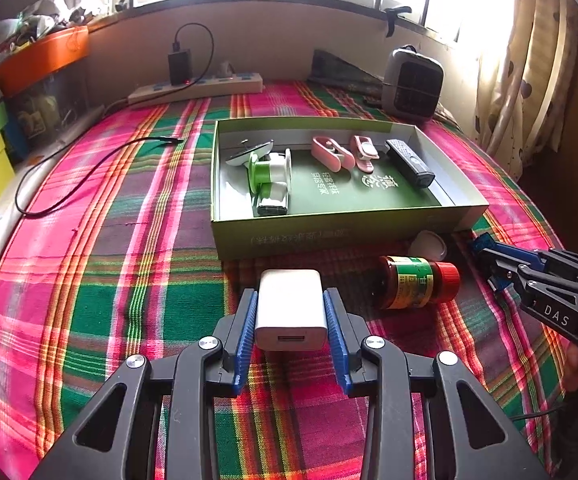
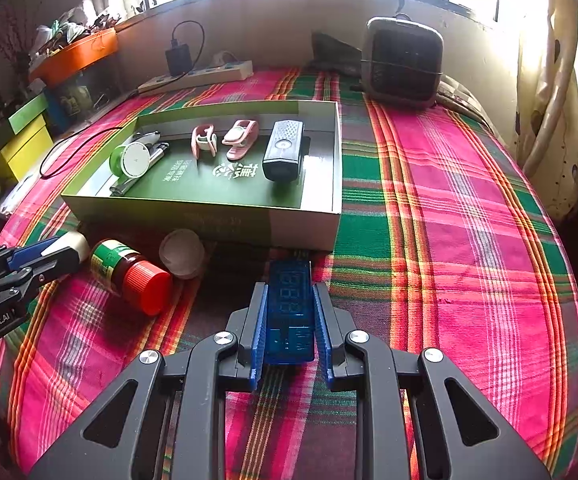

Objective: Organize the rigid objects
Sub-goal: 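Lift white charger with left gripper while right gripper lifts blue device, then carry white charger in left gripper and blue device in right gripper into box, then open left gripper releasing charger while right gripper releases blue device in box, then withdraw both open tools from the box toward the bottle and container, then close left gripper on red-capped brown bottle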

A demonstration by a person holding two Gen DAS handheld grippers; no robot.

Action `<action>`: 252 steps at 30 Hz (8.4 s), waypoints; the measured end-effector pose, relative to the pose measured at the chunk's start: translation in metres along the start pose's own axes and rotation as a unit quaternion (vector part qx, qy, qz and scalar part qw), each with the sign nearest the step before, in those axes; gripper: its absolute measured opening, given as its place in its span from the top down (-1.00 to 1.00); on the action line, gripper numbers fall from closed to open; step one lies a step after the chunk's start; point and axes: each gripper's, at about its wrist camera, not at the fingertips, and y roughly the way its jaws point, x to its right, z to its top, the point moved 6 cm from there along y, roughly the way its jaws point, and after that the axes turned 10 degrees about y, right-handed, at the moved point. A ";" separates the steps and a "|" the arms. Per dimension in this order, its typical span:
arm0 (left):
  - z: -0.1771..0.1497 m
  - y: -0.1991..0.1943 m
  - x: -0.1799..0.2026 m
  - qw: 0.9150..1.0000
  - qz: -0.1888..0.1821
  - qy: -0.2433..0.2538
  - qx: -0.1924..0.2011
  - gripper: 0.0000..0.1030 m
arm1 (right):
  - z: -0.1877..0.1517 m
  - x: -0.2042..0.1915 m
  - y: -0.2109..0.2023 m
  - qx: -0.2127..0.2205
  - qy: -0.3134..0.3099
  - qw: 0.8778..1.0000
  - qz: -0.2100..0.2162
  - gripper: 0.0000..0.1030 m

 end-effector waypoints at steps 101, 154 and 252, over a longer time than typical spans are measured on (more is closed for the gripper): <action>0.083 0.073 0.020 0.999 -0.040 0.029 -0.016 0.37 | 0.117 -0.044 0.082 -0.021 0.032 0.996 0.081 0.55; 0.082 0.073 0.020 0.999 -0.043 0.031 -0.011 0.12 | 0.116 -0.049 0.082 0.001 0.031 0.995 0.096 0.46; 0.000 -0.021 0.080 0.990 -0.126 0.069 0.007 0.05 | 0.001 0.018 -0.034 0.033 0.072 0.994 0.072 0.31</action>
